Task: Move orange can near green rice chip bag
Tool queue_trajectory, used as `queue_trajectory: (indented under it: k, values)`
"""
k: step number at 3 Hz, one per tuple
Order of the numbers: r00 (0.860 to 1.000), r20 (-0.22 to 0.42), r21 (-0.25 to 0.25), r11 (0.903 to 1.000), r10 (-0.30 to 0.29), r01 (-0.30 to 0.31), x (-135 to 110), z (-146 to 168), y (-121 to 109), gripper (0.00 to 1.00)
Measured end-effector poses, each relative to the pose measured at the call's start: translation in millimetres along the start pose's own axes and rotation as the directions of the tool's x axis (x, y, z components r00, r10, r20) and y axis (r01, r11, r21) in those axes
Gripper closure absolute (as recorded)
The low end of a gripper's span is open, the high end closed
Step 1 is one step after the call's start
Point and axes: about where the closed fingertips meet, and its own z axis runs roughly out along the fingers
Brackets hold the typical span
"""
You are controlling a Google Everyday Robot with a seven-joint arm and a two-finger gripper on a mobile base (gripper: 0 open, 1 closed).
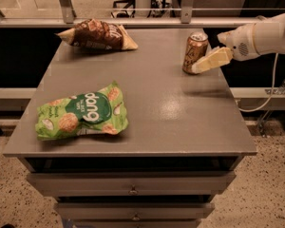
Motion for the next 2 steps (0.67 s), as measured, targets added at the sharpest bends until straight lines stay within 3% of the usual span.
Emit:
queue_trajectory:
  k: [1, 2]
  values:
    - [0.997, 0.068, -0.034, 0.9992, 0.021, -0.019, -6, 20, 5, 0.00]
    - [0.991, 0.129, -0.060, 0.9978, 0.037, -0.030, -13, 34, 8, 0.13]
